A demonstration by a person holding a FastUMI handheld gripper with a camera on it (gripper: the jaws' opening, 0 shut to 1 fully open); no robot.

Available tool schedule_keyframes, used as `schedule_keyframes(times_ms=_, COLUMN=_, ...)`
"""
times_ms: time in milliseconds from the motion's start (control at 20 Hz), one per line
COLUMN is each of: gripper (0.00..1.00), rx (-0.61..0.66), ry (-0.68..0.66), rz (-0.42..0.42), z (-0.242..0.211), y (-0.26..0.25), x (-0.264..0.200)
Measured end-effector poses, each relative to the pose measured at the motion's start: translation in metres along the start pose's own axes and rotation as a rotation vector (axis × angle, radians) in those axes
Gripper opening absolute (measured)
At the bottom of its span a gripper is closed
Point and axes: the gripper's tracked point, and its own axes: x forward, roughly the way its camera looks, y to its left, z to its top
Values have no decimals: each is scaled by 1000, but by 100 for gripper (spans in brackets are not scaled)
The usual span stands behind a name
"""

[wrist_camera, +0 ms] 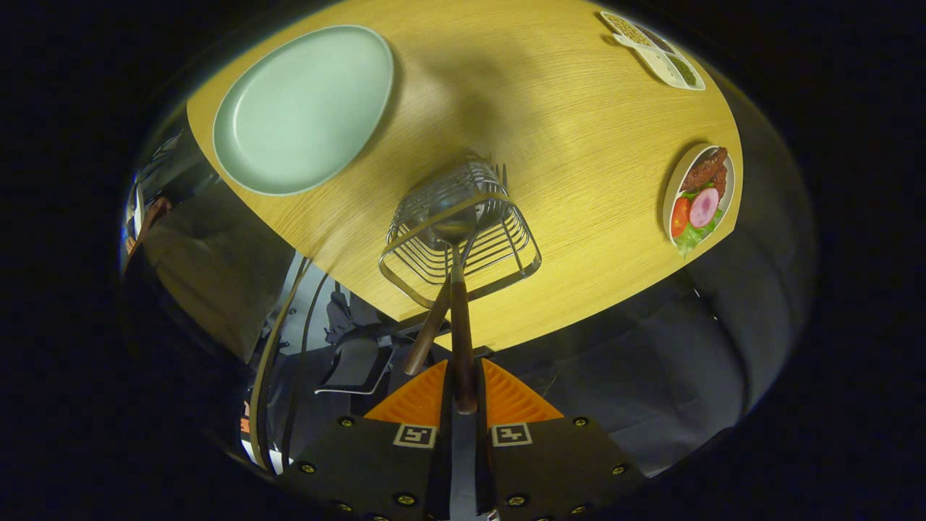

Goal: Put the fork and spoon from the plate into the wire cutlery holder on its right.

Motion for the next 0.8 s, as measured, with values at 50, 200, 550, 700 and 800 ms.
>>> schedule_keyframes(times_ms=50, gripper=14, rx=10, ry=-19, rz=5, z=-1, y=0, x=-4)
schedule_keyframes(times_ms=200, gripper=14, rx=44, ry=-94, rz=28, z=-8, y=1, x=-22)
schedule_keyframes(times_ms=550, gripper=59, rx=189, ry=-220, rz=132, z=-42, y=5, x=-40)
schedule_keyframes(times_ms=700, gripper=60, rx=302, ry=-438, rz=148, z=-29, y=8, x=-59)
schedule_keyframes(times_ms=800, gripper=59, rx=394, ry=-681, rz=165, z=-12, y=16, x=-88)
